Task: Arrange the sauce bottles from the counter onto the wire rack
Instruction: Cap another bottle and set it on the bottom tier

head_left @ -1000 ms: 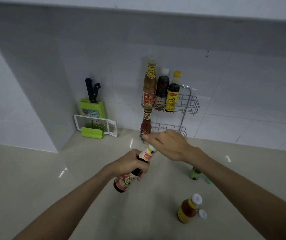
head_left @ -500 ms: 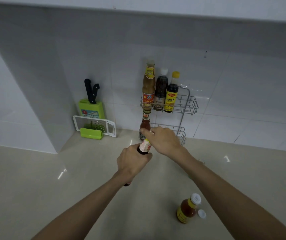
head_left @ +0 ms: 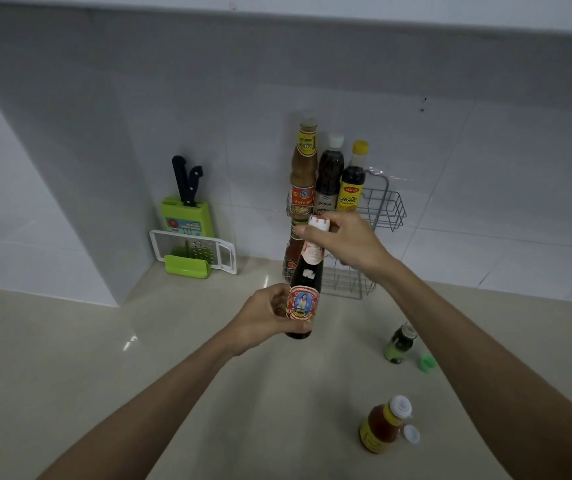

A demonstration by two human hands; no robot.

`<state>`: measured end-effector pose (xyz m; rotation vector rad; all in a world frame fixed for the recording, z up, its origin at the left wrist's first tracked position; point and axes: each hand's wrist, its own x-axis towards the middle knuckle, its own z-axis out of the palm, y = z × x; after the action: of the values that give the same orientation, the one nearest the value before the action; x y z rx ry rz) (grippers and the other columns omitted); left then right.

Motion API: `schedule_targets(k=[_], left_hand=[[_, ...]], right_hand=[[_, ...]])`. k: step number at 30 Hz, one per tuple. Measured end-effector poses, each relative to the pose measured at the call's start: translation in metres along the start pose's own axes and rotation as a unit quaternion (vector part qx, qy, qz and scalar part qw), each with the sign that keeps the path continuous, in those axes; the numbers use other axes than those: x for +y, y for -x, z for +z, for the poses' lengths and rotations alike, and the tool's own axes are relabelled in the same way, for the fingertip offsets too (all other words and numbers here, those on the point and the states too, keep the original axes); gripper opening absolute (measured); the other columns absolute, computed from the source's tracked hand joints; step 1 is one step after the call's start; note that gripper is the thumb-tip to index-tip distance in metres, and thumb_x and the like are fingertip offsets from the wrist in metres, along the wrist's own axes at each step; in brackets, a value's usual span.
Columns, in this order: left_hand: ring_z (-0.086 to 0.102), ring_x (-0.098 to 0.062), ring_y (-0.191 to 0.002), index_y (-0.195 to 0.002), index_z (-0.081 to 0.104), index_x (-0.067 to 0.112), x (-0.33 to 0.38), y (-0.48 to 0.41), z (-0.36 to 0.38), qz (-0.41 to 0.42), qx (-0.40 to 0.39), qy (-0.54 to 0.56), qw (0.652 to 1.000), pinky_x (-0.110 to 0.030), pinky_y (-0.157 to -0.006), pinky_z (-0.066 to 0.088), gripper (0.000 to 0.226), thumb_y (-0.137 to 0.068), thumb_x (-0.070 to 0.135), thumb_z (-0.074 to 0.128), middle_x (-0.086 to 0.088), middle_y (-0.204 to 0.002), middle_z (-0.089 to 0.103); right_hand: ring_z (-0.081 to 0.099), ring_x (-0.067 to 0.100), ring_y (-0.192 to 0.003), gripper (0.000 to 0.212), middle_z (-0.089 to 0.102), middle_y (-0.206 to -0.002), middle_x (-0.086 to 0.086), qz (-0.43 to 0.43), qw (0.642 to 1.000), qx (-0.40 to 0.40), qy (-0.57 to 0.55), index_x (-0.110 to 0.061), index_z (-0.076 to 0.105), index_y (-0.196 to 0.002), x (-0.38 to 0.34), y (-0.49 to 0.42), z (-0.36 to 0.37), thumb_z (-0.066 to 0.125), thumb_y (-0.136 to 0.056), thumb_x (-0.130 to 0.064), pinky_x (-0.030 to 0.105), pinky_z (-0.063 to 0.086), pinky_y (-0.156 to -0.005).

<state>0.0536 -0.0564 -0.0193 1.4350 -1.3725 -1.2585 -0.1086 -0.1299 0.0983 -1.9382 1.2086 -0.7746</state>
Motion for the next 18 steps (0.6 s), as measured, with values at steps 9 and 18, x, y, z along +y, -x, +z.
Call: schedule_targets(k=[9, 18], left_hand=[[0.068, -0.017, -0.104, -0.119, 0.061, 0.024, -0.014, -0.054, 0.009, -0.013, -0.01, -0.043, 0.999, -0.036, -0.089, 0.058, 0.063, -0.062, 0.013, 0.088, 0.001, -0.111, 0.071], [0.026, -0.023, -0.145, -0.155, 0.005, 0.019, -0.021, -0.144, -0.025, -0.131, -0.015, -0.122, 0.984, -0.021, -0.097, 0.03, 0.093, -0.086, 0.003, 0.065, -0.004, -0.161, 0.02]], right_hand=[[0.07, 0.018, -0.083, 0.034, 0.068, -0.101, 0.004, 0.095, 0.994, 0.006, -0.05, -0.018, 0.066, -0.103, 0.081, 0.002, 0.027, 0.077, -0.078, -0.037, 0.038, 0.063, -0.062], [0.065, 0.013, -0.084, 0.036, 0.069, -0.091, -0.002, 0.101, 0.971, 0.213, -0.044, -0.015, 0.064, -0.099, 0.151, -0.061, 0.052, 0.081, -0.073, -0.031, 0.027, 0.053, -0.071]])
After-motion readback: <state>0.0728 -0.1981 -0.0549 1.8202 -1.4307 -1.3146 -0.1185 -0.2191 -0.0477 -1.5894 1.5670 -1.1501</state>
